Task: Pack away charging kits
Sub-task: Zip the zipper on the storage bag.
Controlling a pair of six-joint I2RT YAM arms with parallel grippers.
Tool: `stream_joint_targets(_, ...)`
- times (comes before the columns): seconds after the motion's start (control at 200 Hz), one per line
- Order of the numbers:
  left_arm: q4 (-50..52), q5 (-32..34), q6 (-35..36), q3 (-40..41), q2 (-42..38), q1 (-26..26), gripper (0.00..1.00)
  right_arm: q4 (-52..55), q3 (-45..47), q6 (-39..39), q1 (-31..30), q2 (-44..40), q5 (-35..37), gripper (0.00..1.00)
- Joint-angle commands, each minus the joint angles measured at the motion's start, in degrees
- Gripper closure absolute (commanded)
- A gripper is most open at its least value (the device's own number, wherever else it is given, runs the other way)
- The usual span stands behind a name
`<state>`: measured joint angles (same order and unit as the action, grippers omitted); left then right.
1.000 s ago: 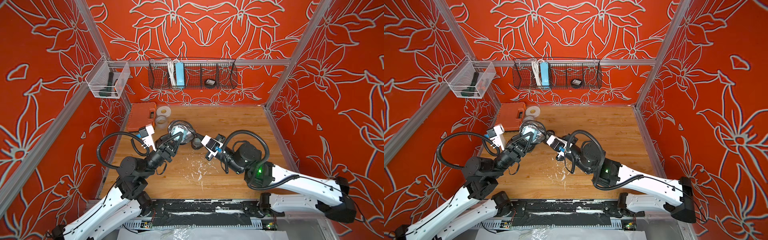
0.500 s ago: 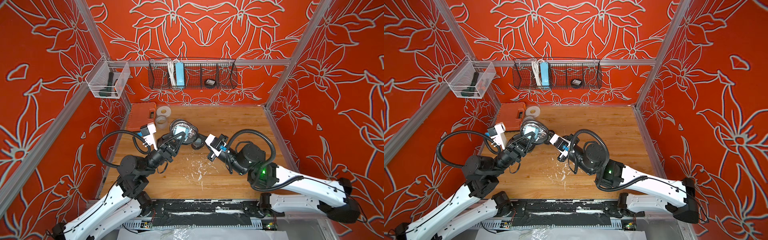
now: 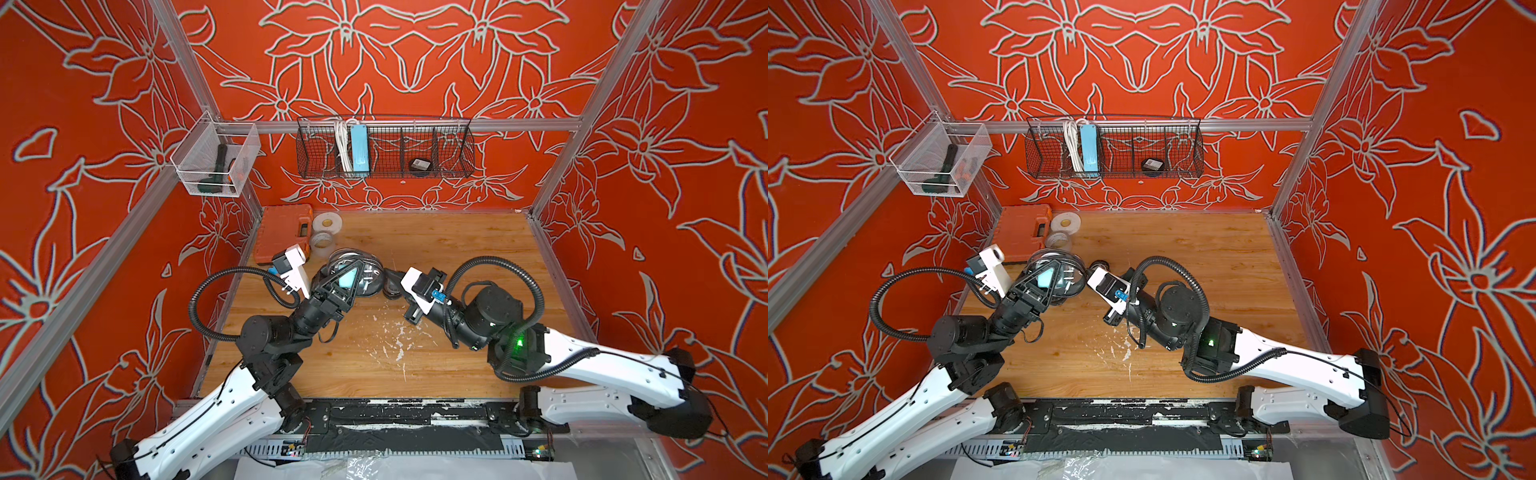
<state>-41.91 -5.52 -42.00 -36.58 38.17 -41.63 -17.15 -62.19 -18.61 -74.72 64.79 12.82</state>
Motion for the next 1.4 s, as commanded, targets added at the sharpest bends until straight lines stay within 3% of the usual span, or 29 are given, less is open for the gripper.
stream_joint_targets(0.0, -4.63, 0.32, -0.8, -0.26, 0.63, 0.05, 0.55, -1.47, -1.7, 1.01, -0.67, 0.59, -1.04, 1.0)
stream_joint_targets(0.125, -3.21, 1.42, -0.5, -0.69, 0.53, 0.05, 0.73, -1.81, -1.23, 0.91, -0.69, 0.83, -0.45, 1.0)
stream_joint_targets(0.4, 6.16, 0.55, 2.49, -5.0, 0.48, 0.05, 1.0, -0.22, -1.11, -4.1, -0.11, -1.56, 3.69, 1.0)
stream_joint_targets(0.616, 18.22, -1.96, 5.98, -9.82, 1.83, 0.05, 1.0, 8.62, -5.58, -9.5, 3.85, -0.96, 1.17, 1.0)
stream_joint_targets(0.716, 23.26, -3.08, 8.1, -11.76, 2.38, 0.05, 1.0, 7.75, -5.49, -12.47, 5.42, -0.58, 3.51, 1.0)
stream_joint_targets(0.821, 30.61, -2.75, 10.4, -15.32, 4.35, 0.05, 1.0, 0.96, -1.14, -16.16, 7.74, -2.17, 1.37, 1.0)
stream_joint_targets(0.956, 35.16, -7.3, 13.02, -18.98, 8.59, 0.05, 1.0, 8.16, -4.64, -15.13, 11.13, -1.4, -4.01, 1.0)
stream_joint_targets(1.046, 38.92, -6.93, 13.91, -21.44, 11.31, 0.05, 1.0, 8.03, -5.22, -16.35, 12.06, -0.61, -3.08, 1.0)
stream_joint_targets(1.396, 36.85, -7.45, 14.74, -18.68, 6.48, 0.05, 1.0, 11.08, -2.33, -10.82, 20.99, -4.77, -12.69, 1.0)
